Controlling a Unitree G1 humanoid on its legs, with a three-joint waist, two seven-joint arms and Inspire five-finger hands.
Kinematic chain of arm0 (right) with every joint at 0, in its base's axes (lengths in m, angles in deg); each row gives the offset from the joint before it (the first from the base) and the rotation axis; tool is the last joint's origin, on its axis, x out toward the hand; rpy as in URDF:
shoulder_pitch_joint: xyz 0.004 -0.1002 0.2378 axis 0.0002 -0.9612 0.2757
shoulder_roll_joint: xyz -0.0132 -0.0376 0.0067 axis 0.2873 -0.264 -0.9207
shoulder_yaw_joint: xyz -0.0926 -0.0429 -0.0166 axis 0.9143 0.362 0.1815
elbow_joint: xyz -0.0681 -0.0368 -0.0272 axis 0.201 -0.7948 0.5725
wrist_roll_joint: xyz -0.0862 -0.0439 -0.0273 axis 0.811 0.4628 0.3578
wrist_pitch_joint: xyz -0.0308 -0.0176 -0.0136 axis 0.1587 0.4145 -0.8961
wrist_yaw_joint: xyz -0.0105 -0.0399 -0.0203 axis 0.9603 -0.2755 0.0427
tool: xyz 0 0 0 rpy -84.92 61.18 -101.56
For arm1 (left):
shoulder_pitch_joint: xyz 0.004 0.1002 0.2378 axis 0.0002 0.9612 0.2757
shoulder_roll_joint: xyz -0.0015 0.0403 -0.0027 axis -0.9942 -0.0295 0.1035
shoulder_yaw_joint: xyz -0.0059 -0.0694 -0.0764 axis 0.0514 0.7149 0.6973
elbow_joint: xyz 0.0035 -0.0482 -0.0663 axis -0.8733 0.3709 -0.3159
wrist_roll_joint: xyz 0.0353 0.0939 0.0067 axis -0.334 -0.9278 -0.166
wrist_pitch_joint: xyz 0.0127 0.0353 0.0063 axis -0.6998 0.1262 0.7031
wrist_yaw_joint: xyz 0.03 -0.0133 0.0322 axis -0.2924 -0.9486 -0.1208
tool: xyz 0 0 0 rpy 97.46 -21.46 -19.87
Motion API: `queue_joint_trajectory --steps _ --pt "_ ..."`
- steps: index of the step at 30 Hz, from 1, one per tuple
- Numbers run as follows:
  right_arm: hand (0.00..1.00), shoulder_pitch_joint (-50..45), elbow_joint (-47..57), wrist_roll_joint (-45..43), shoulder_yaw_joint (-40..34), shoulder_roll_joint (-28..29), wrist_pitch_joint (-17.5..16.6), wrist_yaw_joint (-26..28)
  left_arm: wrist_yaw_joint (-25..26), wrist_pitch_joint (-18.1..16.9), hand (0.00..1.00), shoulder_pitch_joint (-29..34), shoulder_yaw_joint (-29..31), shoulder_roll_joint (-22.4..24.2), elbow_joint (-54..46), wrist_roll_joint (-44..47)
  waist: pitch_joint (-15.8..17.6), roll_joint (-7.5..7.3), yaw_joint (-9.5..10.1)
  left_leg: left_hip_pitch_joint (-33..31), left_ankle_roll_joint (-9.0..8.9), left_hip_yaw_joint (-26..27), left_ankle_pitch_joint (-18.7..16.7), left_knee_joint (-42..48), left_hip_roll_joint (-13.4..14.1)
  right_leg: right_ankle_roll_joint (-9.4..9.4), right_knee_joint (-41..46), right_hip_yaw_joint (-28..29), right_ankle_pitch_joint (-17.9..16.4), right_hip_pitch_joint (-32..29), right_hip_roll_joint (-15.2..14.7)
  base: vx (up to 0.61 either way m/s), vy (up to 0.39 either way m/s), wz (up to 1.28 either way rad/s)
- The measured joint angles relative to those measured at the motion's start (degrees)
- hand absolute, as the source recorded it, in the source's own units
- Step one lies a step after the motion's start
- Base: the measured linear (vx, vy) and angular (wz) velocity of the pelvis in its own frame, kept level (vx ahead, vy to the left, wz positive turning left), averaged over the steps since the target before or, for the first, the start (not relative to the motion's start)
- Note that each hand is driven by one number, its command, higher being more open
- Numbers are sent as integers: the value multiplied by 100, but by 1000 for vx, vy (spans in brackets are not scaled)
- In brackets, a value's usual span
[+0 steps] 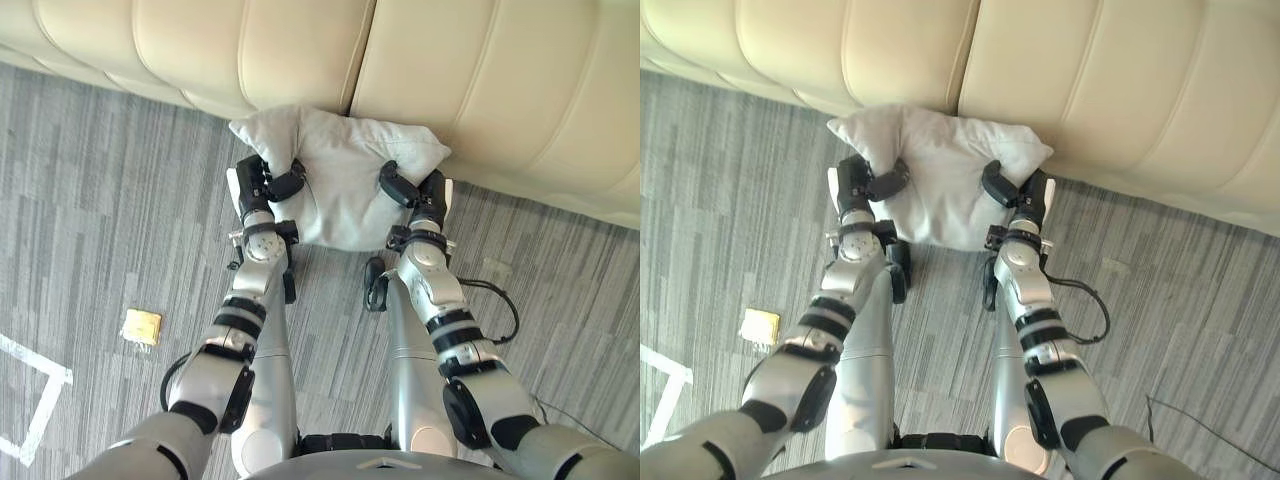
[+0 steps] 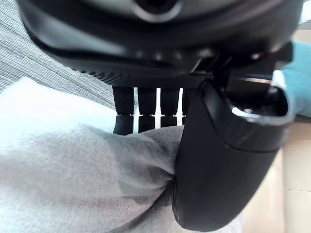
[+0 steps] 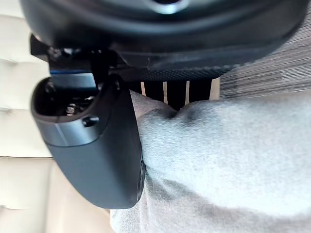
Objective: Pick up cushions and gather them together orderly.
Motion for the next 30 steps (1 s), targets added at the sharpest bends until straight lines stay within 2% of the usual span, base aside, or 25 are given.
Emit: queue_joint_trajectory --steps 5,9,10,11,12,16,21,22,25,28,29,30 --pt "0 -1481 1492 356 170 -19 -1 6 -147 3 0 1323 -319 216 -1342 -171 -74 61 16 1214 -56 163 23 -548 76 -58 -626 5 96 1161 61 70 -3 -14" --pt "0 -2260 2118 666 237 -58 -17 44 -334 0 0 1944 -515 205 -1812 -245 -249 78 10 2016 -115 260 83 -1115 52 -73 -1154 11 161 1904 87 97 -15 -5" --pt "0 -2568 2199 782 245 -107 -32 79 -391 1 0 2218 -637 196 -1910 -250 -441 81 -5 2328 -133 280 147 -1424 17 -67 -1418 -2 202 2175 93 106 -31 -1" --pt "0 -2599 2199 790 248 -113 -32 82 -400 1 0 2245 -648 196 -1911 -250 -470 81 -7 2348 -132 281 155 -1453 12 -64 -1443 -4 207 2199 95 193 -23 5" --pt "0 -2982 2198 934 252 -199 -33 138 -482 1 0 2618 -837 149 -1941 -271 -865 98 -44 2684 -129 282 234 -1895 -59 -59 -1854 -21 284 2500 91 170 5 2" --pt "0 -3301 2196 1157 307 -241 -33 185 -514 1 0 3047 -994 64 -2032 -381 -1247 150 -140 3087 -139 296 297 -2385 -89 -28 -2445 8 448 2927 126 158 37 -7" --pt "0 -3456 2196 1356 462 -413 -35 351 -599 1 0 3542 -1033 -231 -2420 -425 -1612 92 -162 3717 -131 317 283 -2892 -103 75 -3190 305 712 3525 193 158 56 -33" --pt "0 -3454 2196 1361 465 -418 -35 359 -599 1 0 3555 -1032 -242 -2441 -429 -1625 88 -162 3727 -130 319 277 -2898 -104 83 -3201 318 720 3530 193 109 62 -42" --pt "0 -3426 2160 1395 519 -465 -37 430 -636 -1 0 3794 -1004 -338 -2736 -448 -1641 79 -135 4125 -106 491 -27 -2806 -72 175 -2853 397 747 3618 210 52 63 -52" --pt "0 -3396 1893 1397 652 -471 -93 462 -692 1 0 4027 -905 -354 -2759 -447 -1625 52 -116 4588 6 816 -539 -2449 2 535 -1300 209 953 3187 137 14 73 -58" --pt "0 -3395 1826 1397 660 -464 -100 470 -705 4 0 4068 -893 -354 -2759 -451 -1625 32 -137 4669 32 830 -609 -2421 4 574 -1051 120 1047 3120 70 33 54 -34" --pt "0 -3386 1667 1395 660 -453 -110 502 -721 35 0 4112 -882 -347 -2759 -462 -1620 -6 -156 4855 127 833 -673 -2494 -37 344 -539 -118 1379 2888 -100 48 21 -15"
